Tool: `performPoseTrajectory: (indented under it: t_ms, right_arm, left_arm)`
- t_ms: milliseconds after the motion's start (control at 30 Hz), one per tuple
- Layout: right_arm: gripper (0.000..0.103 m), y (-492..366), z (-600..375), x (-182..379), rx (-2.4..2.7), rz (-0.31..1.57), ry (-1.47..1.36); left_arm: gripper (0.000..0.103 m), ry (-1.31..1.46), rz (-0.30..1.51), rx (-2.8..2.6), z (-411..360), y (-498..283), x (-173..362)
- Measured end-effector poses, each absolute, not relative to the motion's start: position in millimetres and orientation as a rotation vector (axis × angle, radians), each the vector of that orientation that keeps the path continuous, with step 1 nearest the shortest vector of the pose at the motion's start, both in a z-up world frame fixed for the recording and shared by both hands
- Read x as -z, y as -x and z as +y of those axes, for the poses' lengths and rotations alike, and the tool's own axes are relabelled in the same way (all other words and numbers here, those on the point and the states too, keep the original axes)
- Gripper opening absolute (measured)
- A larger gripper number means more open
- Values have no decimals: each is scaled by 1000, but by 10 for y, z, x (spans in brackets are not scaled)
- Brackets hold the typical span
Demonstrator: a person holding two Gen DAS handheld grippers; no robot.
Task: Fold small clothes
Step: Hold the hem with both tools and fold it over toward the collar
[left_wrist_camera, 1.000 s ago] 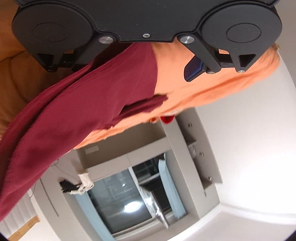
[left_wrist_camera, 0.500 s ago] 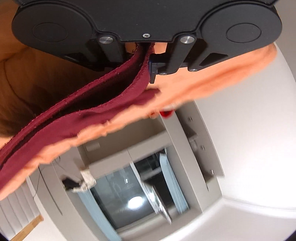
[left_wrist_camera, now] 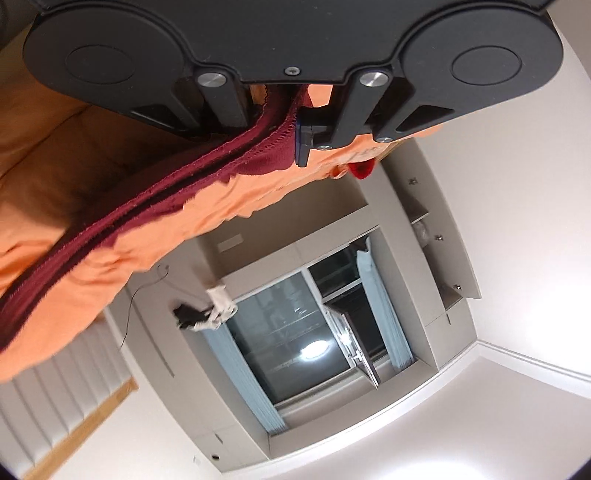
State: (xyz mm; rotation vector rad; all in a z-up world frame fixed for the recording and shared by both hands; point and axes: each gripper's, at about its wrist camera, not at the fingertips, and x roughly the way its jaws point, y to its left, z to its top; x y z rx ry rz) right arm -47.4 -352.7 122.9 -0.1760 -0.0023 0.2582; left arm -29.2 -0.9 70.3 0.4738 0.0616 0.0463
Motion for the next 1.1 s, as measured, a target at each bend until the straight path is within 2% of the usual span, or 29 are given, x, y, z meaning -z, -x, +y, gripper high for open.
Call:
performPoseTrajectory:
  t_ms: [233,467,767,967,1100]
  right_arm:
    - [7,327,-3597,-1448,-271,-45,119]
    - [7,-497,-3570,-1704,-289,-64,125]
    - [8,-1977,-3363,-1728,-293,47,161]
    - [8,-2867,-3177,-1411,-288,187,158]
    - [8,-3246,-3132,-1120,-280,268,147]
  left_arm:
    - [4,-319,77,45,170,451,-1013]
    - [6,-252,71,43,248,-175,-1302]
    - [7,-223,182,-4,300,-1687,-1436]
    - [10,-171,367,-52,424,-2847,-1203]
    - [11,-108,480,-56,533,-3358,-959]
